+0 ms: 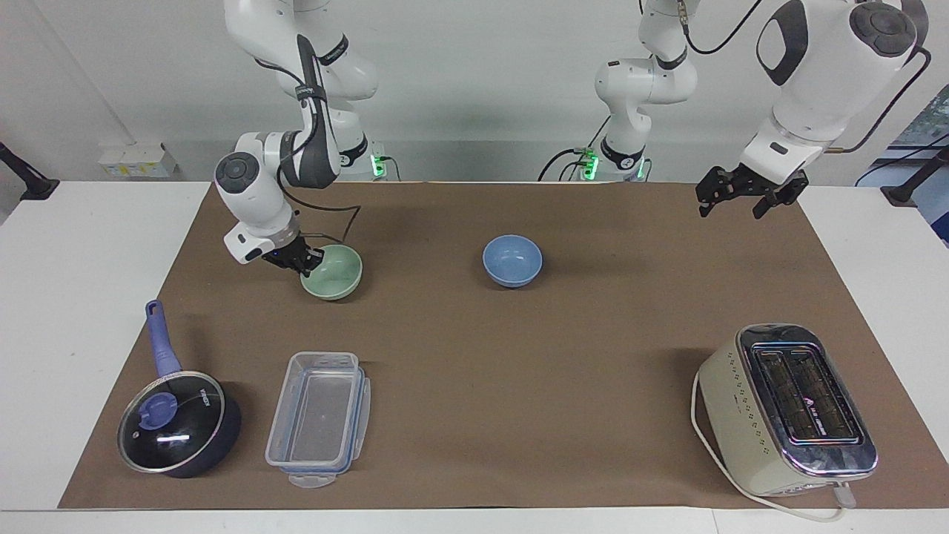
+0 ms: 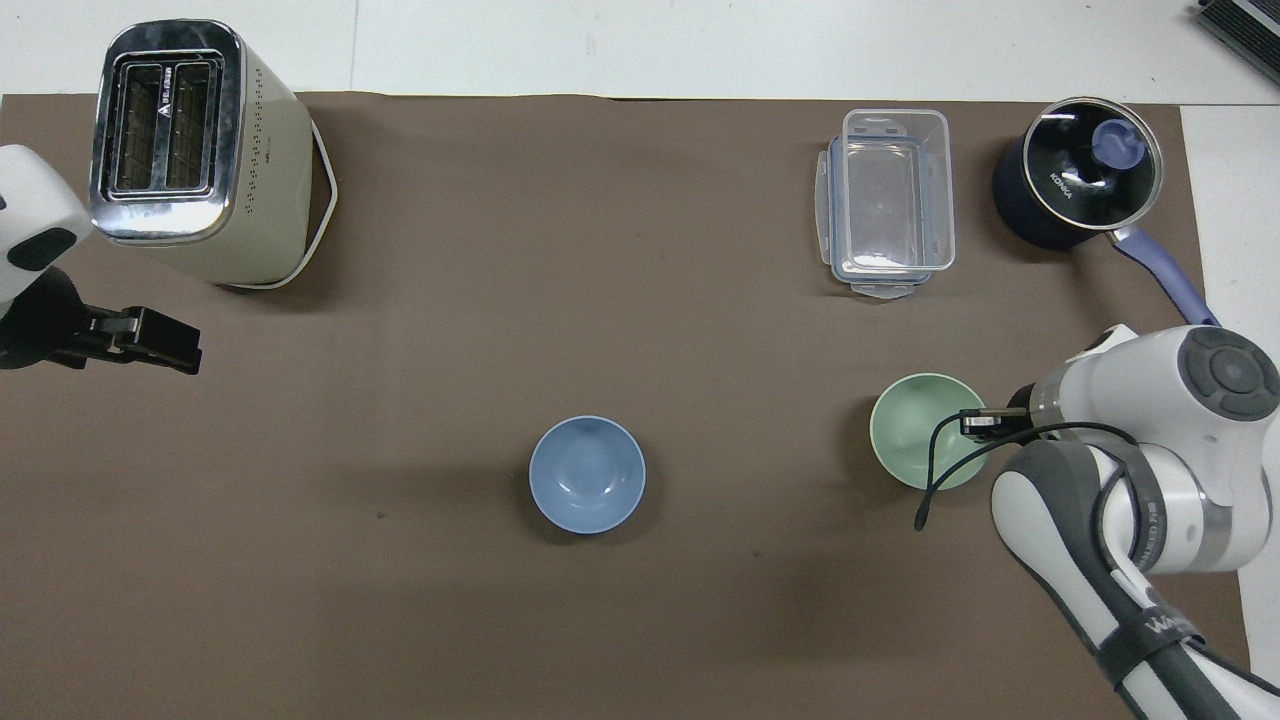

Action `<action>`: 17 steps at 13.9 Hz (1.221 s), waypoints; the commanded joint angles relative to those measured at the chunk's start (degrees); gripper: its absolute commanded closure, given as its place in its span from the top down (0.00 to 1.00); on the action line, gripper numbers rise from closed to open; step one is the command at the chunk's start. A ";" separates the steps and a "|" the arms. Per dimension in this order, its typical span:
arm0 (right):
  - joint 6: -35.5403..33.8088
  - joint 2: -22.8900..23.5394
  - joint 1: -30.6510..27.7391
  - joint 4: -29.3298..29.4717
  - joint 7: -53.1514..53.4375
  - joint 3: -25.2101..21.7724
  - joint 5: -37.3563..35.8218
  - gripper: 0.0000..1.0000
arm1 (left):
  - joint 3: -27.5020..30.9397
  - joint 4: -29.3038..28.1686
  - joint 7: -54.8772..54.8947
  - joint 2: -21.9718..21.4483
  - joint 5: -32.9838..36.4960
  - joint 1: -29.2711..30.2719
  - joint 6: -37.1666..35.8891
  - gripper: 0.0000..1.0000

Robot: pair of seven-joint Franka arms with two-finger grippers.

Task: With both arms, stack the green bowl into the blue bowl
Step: 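Carry the green bowl over the blue bowl with the right gripper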

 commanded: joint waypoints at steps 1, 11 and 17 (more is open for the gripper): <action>-1.39 -2.52 3.38 1.61 -0.56 0.74 0.51 0.00 | -0.30 0.69 -0.10 0.17 1.00 0.18 -0.98 1.00; -3.94 2.04 24.38 14.10 12.36 1.35 8.95 0.00 | -0.30 0.69 -0.19 0.17 1.00 0.18 -0.98 1.00; -2.80 7.32 32.83 15.68 23.52 1.62 9.04 0.00 | -0.30 0.78 -0.10 0.17 1.00 0.18 -0.98 1.00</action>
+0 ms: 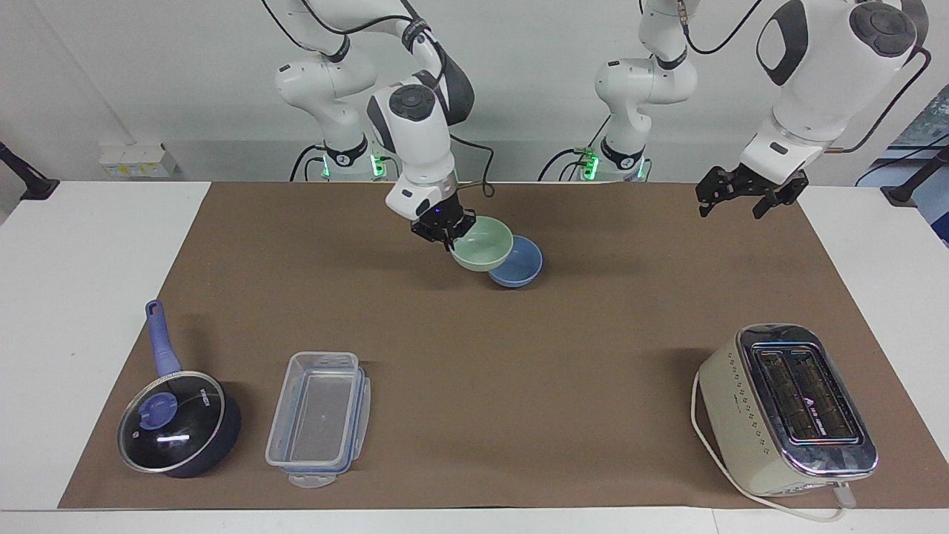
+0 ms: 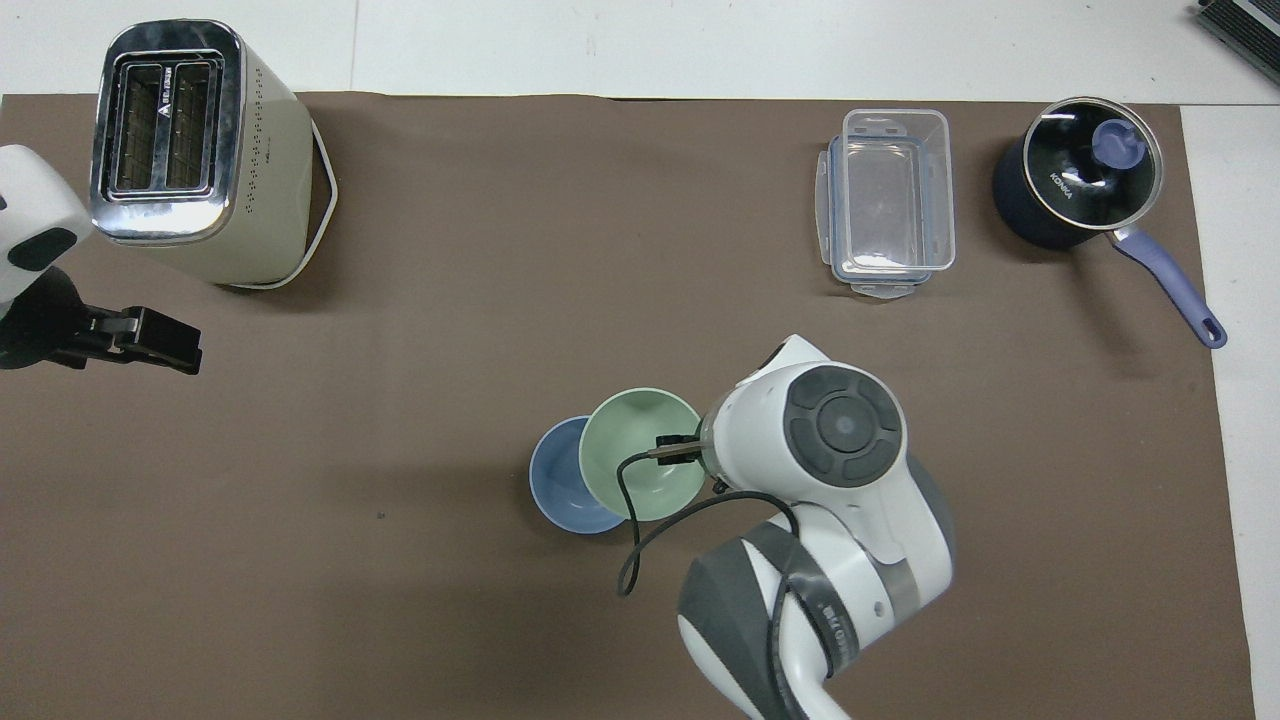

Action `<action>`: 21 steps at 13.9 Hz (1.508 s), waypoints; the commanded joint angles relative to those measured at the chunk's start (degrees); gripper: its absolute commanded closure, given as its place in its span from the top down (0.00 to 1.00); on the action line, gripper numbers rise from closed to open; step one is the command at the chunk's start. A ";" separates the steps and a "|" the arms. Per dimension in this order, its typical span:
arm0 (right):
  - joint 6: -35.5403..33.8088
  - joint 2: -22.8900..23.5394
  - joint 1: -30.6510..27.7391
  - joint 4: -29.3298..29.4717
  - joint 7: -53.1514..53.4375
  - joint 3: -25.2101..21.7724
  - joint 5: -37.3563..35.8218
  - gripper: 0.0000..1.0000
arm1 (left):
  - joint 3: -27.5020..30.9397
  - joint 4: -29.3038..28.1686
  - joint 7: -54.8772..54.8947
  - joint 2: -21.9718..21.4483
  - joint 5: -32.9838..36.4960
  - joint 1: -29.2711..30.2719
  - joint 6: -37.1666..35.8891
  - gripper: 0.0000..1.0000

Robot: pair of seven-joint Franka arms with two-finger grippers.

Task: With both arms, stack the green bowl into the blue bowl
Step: 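Carry the green bowl over the blue bowl with the right gripper, then lower the green bowl into the blue bowl and open the right gripper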

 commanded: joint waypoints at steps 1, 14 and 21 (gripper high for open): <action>0.05 1.63 1.14 1.46 2.80 0.22 1.46 0.00 | -0.30 0.69 -0.10 0.17 1.00 0.18 -1.07 1.00; 7.70 6.47 3.87 0.76 6.15 1.10 3.66 0.00 | -0.30 0.69 -0.10 0.17 1.00 0.18 -1.07 1.00; 6.65 5.33 3.26 0.67 6.06 0.92 3.66 0.03 | -0.30 0.78 -0.10 0.17 1.00 0.18 -1.07 1.00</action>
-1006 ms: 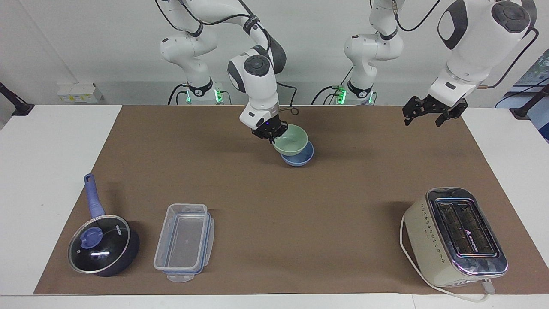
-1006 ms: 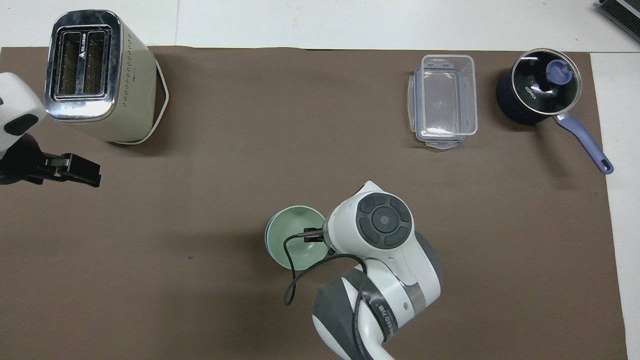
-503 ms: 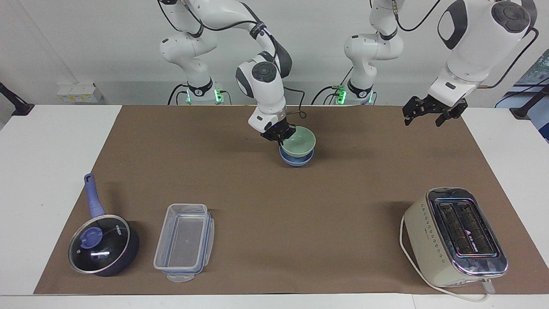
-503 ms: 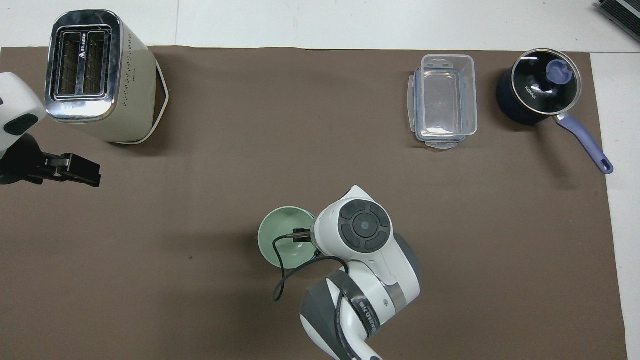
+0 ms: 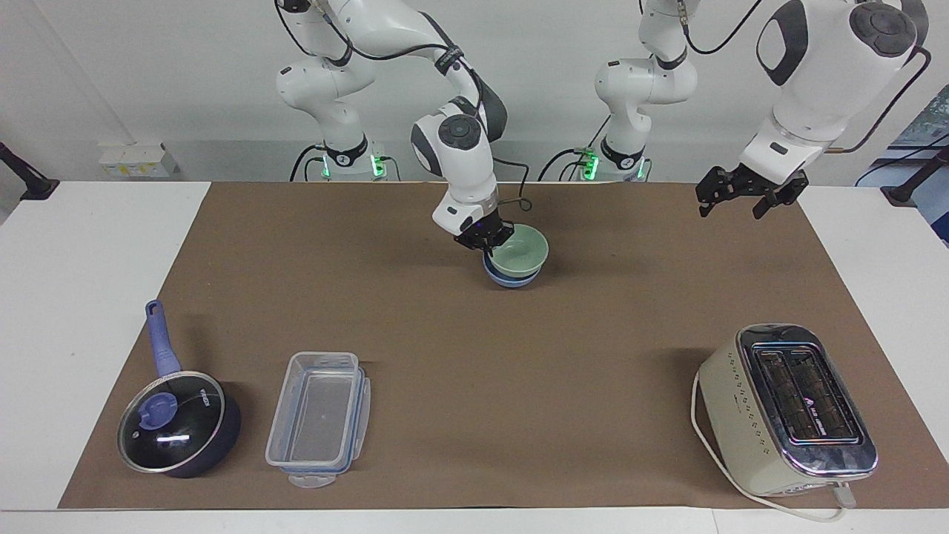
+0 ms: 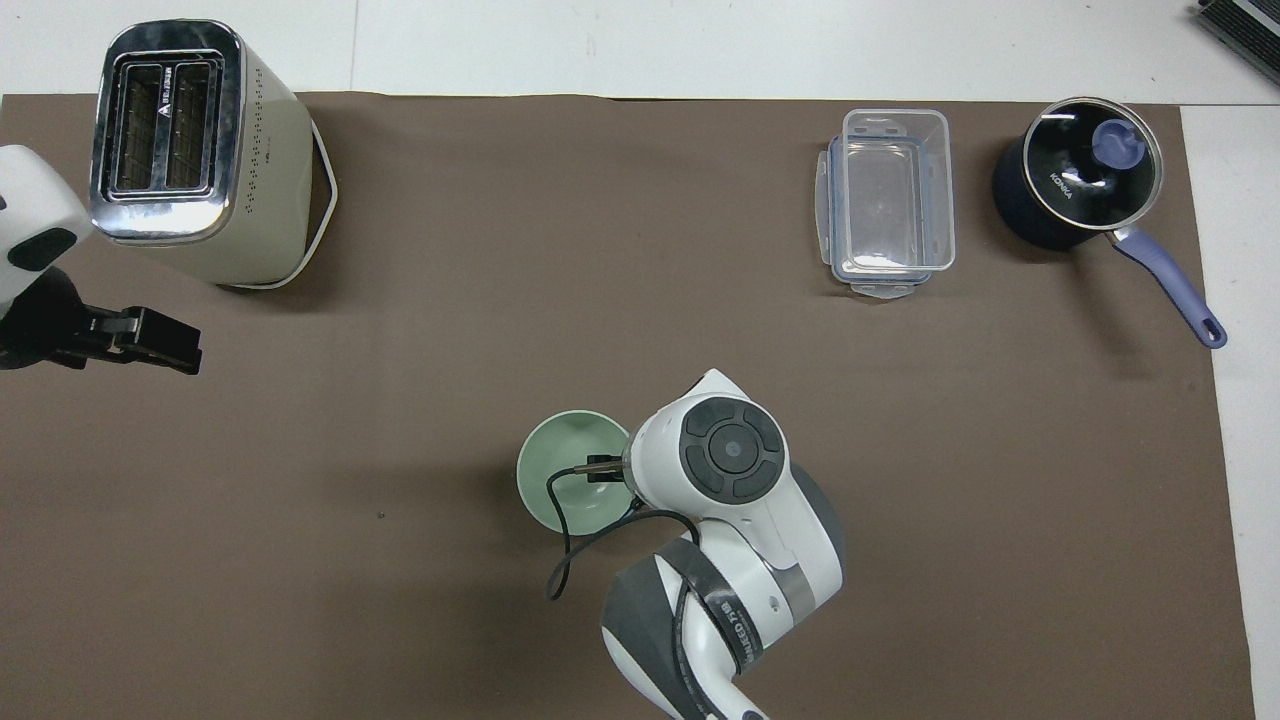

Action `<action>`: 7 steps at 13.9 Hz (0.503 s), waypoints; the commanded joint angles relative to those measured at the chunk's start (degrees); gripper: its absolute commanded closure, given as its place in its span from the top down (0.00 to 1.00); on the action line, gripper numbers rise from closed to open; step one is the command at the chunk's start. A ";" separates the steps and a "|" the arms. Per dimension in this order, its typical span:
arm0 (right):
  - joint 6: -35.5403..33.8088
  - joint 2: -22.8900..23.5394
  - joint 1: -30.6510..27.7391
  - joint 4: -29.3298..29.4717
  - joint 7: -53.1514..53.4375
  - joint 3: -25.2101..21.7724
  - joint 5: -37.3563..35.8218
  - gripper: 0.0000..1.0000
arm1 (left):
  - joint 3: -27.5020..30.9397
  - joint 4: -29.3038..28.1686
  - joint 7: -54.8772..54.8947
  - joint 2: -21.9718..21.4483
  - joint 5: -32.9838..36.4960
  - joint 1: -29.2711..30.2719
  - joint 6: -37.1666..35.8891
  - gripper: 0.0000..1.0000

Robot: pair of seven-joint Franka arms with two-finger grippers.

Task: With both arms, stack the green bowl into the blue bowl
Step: 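Lower the green bowl into the blue bowl and open the right gripper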

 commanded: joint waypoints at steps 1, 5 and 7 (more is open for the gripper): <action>-0.61 -1.21 -1.08 0.06 0.67 0.29 0.17 0.06 | -0.30 0.69 -0.10 0.17 1.00 0.18 -0.98 1.00; -1.05 -1.92 -1.25 0.06 0.59 0.21 0.17 0.42 | -0.30 0.78 -0.10 0.17 1.00 0.18 -0.98 1.00; -1.57 -2.71 -1.60 0.23 0.67 0.12 0.17 0.48 | -0.30 0.69 -0.10 0.17 1.00 0.18 -0.98 1.00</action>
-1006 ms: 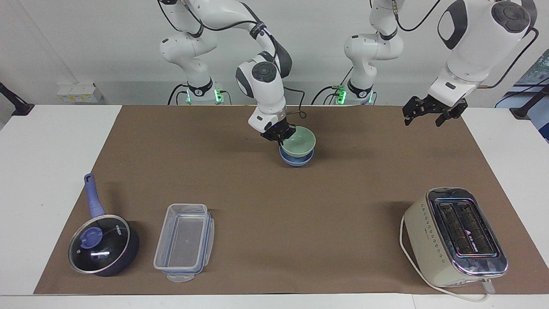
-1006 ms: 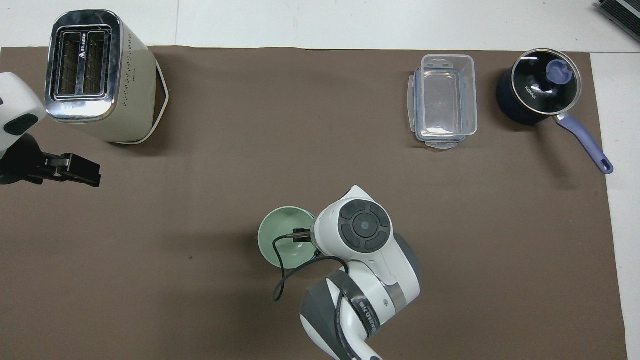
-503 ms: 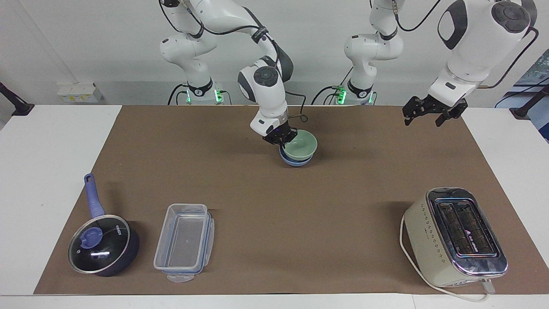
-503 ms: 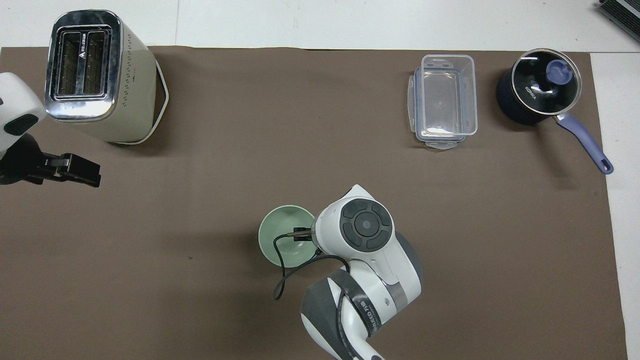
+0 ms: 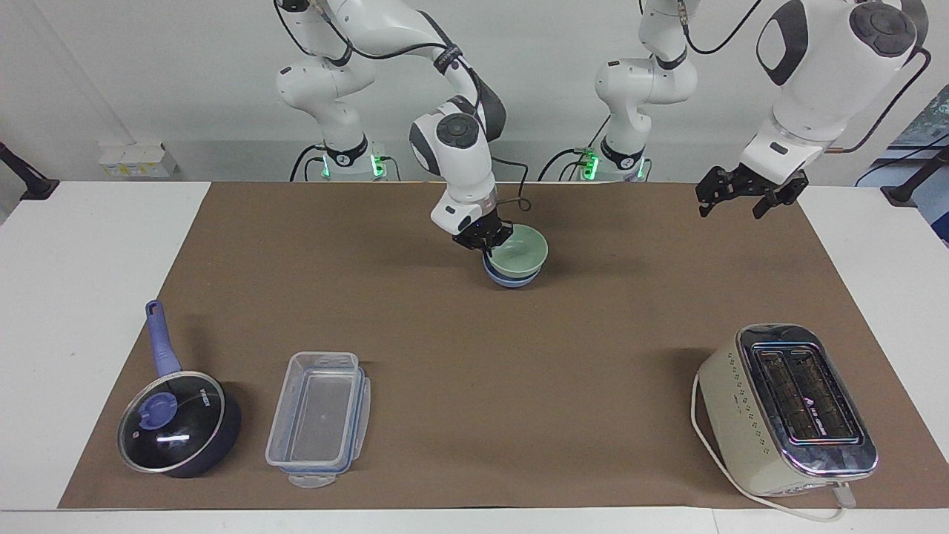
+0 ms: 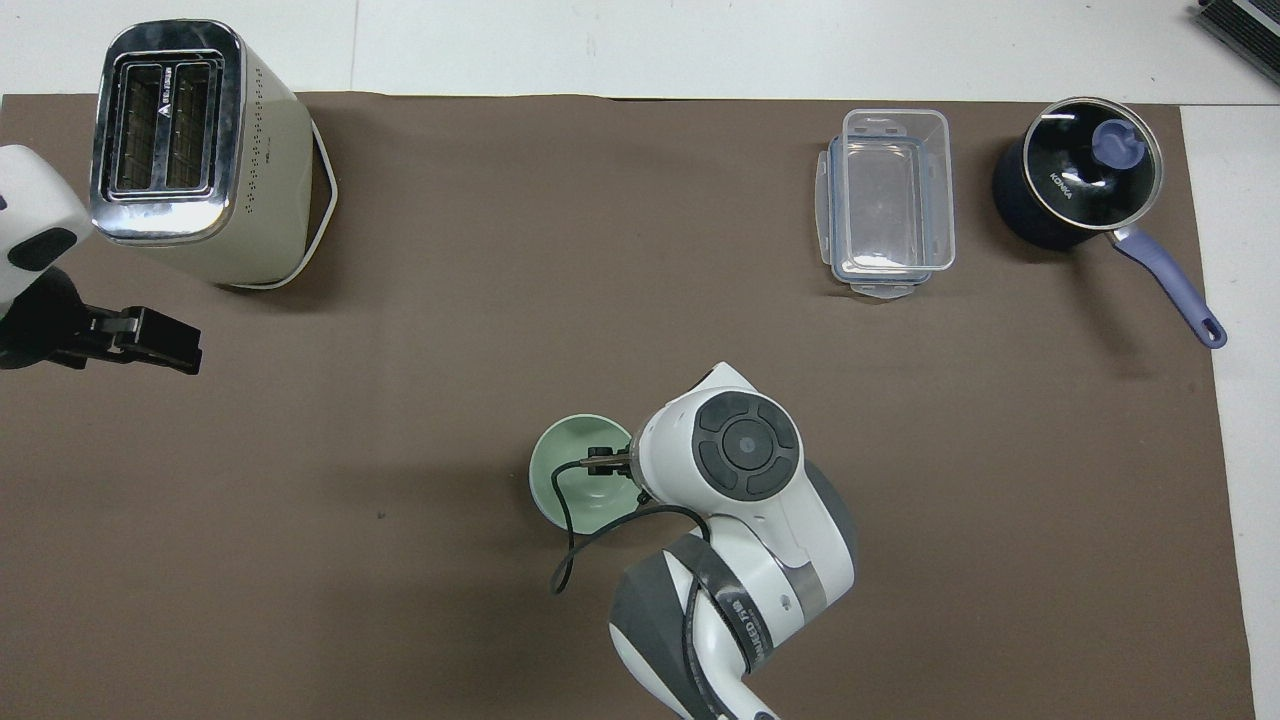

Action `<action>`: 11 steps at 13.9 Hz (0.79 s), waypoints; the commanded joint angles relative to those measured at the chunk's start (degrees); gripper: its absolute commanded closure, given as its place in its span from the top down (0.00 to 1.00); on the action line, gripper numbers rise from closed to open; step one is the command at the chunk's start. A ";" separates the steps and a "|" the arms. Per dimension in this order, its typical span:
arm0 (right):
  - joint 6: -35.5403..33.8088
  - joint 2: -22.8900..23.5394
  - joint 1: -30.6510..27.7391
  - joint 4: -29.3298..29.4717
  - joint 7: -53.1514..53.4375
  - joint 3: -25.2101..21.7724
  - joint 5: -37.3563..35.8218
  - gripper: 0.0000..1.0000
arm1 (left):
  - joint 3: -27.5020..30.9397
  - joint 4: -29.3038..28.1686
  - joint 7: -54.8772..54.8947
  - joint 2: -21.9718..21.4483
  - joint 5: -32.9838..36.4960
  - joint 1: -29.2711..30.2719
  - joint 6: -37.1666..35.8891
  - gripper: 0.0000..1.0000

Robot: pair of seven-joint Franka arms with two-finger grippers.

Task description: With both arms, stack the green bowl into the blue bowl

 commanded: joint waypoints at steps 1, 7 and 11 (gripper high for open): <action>-2.09 -2.90 -2.42 0.01 0.58 0.19 0.17 0.52 | -0.30 0.69 -0.10 0.17 1.00 0.18 -0.98 1.00; -9.82 -12.83 -17.00 0.89 -2.30 0.11 -0.09 1.00 | -0.30 0.69 -0.10 0.17 1.00 0.18 -0.98 1.00; -15.52 -13.29 -25.97 8.34 -7.59 0.10 -5.88 1.00 | -0.30 0.69 -0.10 0.17 1.00 0.18 -0.98 1.00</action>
